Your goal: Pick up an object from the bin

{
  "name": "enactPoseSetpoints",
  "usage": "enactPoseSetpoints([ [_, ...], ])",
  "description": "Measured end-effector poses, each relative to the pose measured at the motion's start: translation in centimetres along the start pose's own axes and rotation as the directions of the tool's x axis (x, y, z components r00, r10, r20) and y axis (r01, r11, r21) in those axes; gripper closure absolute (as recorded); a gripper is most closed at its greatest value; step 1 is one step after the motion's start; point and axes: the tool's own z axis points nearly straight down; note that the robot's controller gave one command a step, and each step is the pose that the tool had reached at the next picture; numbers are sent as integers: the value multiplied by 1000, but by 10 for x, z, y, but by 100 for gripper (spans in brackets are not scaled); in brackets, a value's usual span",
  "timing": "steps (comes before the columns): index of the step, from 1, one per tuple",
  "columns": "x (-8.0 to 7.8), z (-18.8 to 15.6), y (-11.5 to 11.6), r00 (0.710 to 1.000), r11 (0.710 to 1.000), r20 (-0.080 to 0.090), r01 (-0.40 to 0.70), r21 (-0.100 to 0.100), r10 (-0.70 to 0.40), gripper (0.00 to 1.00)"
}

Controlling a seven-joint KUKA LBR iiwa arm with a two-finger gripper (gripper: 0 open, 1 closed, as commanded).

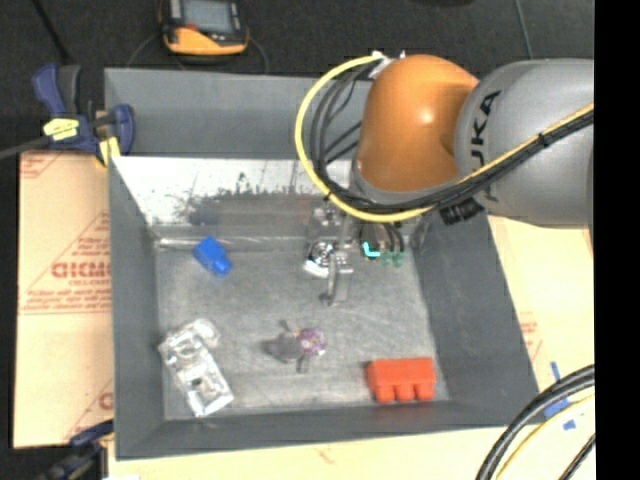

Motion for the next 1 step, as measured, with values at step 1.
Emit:
enactPoseSetpoints([
  [1,71,115,55,957,957,-2,290,1,-290,0],
])
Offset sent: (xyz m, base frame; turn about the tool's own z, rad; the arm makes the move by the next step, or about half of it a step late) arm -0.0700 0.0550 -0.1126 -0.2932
